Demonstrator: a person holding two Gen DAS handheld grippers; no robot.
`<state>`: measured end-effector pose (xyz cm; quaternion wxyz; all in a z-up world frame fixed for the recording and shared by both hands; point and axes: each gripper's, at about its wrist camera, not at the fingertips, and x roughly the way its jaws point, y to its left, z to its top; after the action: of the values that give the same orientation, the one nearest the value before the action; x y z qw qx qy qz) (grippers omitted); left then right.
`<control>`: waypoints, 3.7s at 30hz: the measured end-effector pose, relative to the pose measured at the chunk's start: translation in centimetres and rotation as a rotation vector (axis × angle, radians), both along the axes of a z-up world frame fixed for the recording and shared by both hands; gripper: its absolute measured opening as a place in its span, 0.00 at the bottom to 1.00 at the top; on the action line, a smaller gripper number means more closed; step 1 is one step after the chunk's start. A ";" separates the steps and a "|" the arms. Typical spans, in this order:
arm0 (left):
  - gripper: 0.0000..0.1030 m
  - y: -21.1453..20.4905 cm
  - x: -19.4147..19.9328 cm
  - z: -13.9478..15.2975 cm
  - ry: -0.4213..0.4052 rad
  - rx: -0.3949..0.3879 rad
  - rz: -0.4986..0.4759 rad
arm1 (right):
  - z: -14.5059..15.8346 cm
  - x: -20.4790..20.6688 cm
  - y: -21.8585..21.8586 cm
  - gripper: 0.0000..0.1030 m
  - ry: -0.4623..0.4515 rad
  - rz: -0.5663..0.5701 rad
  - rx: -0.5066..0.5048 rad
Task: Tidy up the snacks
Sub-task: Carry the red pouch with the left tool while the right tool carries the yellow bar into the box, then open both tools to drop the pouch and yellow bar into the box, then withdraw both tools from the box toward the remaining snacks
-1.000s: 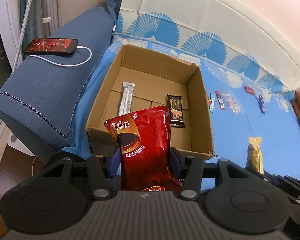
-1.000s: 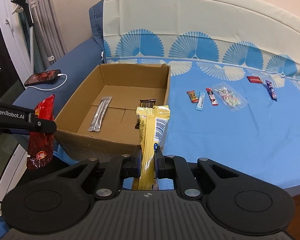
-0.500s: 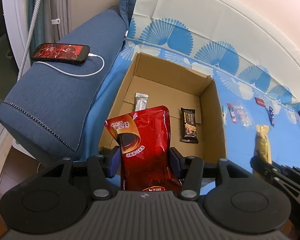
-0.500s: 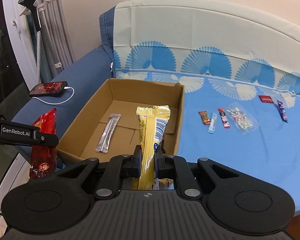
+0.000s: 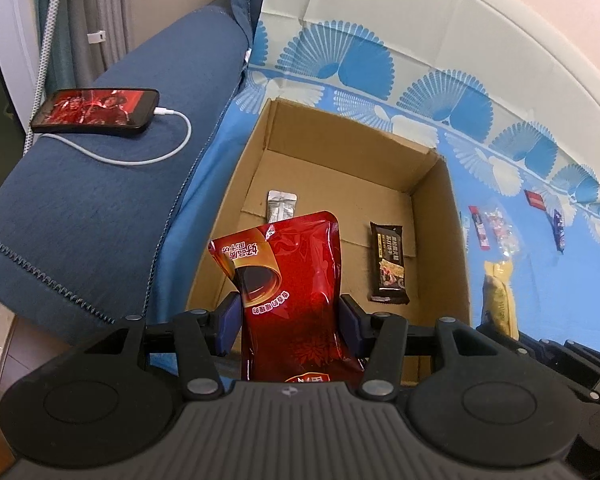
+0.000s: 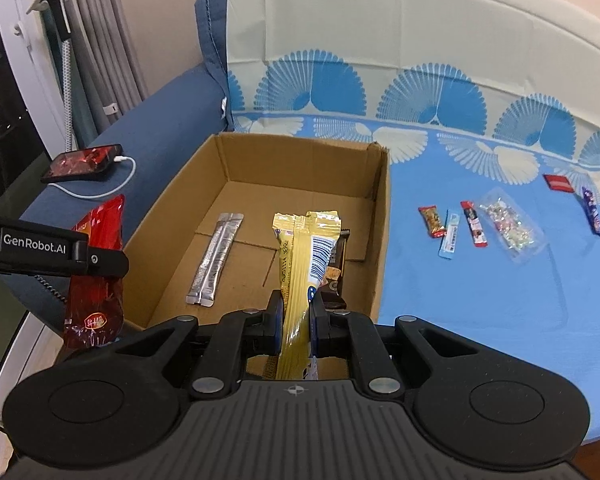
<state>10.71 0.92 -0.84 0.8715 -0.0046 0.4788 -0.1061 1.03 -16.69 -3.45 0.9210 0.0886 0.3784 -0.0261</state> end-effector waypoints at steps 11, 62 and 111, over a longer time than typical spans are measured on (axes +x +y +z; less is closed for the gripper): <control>0.55 -1.7 4.1 -2.7 0.025 0.038 -0.024 | -2.4 4.1 -0.4 0.13 0.050 0.002 0.021; 1.00 -1.7 -1.8 -4.4 0.032 0.187 -0.001 | -3.6 2.1 1.9 0.84 0.119 0.040 0.030; 1.00 0.4 -16.9 3.9 -0.302 0.176 -0.009 | 4.7 -15.5 4.7 1.00 -0.263 0.000 -0.117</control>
<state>-6.19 1.35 3.09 0.9300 0.0899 0.3501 -0.0674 -14.43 -11.99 1.27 0.9662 0.0373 0.2523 -0.0363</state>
